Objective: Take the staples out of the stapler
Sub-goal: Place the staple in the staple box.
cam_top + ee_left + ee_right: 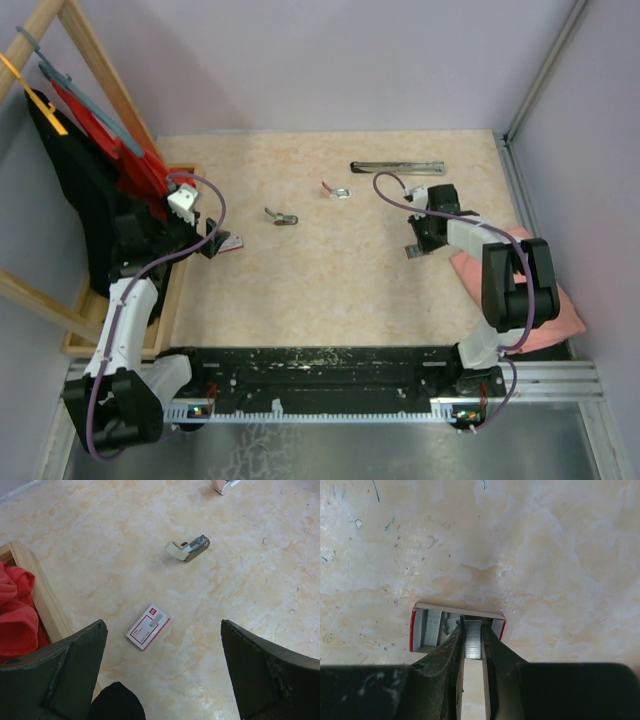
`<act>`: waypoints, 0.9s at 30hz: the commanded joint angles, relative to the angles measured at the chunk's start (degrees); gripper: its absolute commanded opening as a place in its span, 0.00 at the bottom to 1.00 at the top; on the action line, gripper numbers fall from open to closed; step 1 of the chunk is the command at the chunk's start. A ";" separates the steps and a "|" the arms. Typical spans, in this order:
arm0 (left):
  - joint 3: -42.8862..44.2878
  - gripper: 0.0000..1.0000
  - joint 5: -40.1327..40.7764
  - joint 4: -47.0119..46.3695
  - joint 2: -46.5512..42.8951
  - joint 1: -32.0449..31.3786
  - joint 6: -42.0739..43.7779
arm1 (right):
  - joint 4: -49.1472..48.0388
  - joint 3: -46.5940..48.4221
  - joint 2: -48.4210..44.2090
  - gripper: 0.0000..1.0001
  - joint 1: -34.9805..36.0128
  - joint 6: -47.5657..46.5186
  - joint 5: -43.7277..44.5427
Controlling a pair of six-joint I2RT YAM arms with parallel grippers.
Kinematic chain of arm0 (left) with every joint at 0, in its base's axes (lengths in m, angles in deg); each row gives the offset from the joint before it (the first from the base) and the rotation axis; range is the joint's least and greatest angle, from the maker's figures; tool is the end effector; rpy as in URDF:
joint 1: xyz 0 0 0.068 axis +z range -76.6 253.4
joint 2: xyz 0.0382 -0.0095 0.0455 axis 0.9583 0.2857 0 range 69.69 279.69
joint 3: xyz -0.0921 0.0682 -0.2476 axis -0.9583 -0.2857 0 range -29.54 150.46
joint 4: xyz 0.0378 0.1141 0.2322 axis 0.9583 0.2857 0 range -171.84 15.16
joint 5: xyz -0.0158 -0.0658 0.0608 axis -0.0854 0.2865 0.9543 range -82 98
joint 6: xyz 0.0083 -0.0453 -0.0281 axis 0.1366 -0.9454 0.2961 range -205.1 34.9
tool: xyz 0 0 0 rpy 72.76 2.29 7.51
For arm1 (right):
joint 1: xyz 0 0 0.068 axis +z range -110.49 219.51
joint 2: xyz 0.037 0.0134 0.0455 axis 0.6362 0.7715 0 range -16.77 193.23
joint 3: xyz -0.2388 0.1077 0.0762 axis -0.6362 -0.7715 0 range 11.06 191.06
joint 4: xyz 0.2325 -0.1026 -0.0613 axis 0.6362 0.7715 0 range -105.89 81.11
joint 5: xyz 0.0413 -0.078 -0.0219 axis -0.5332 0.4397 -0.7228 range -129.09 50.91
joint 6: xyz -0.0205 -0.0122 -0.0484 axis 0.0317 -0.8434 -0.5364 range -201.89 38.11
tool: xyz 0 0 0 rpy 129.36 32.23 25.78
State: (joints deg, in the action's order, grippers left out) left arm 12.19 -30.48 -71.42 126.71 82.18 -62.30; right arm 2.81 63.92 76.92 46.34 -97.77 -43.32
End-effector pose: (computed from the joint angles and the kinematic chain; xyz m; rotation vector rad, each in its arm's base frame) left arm 0.2211 0.0117 0.2841 0.6403 1.8201 -0.3106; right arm 0.3146 0.0402 0.1677 -0.5387 2.5494 0.0399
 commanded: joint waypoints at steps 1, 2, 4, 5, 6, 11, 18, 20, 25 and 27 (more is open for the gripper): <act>0.88 0.99 -1.25 -0.13 0.03 0.40 0.35 | -0.96 0.20 0.45 0.18 -0.59 0.26 -0.48; 0.84 0.99 -1.25 -0.13 0.03 0.40 0.32 | -1.02 0.22 0.44 0.19 -0.59 0.36 -0.43; 0.84 0.99 -1.27 -0.13 0.11 0.45 0.41 | -1.03 0.25 0.45 0.21 -0.59 0.37 -0.40; 0.83 0.99 -1.25 -0.13 0.11 0.50 0.35 | -1.04 0.31 0.32 0.22 -0.63 0.38 -0.29; 0.88 0.99 -1.25 -0.13 0.14 0.51 0.39 | -1.08 0.43 0.28 0.23 -0.60 0.36 -0.19; 0.88 0.99 -1.21 -0.13 0.12 0.45 0.39 | -1.15 0.77 -0.23 0.26 -0.61 0.37 0.30; 0.89 0.99 -1.27 -0.13 0.12 0.50 0.38 | -0.87 1.80 -1.81 0.28 -0.62 0.05 0.67; 0.83 0.99 -1.29 -0.11 0.12 0.46 0.36 | -0.73 2.33 -2.69 0.28 -0.62 -0.06 0.71; 0.89 0.99 -1.25 -0.13 0.12 0.50 0.45 | 0.53 4.19 -4.65 0.30 -0.59 -0.29 -0.18; 0.87 0.99 -1.25 -0.13 0.07 0.50 0.44 | 1.29 5.08 -5.03 0.30 -0.59 -0.39 -0.59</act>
State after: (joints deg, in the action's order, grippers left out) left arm 12.19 -30.48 -71.42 126.71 82.18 -62.30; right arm 4.03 64.70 75.79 46.34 -97.81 -43.27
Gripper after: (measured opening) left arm 0.995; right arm 0.296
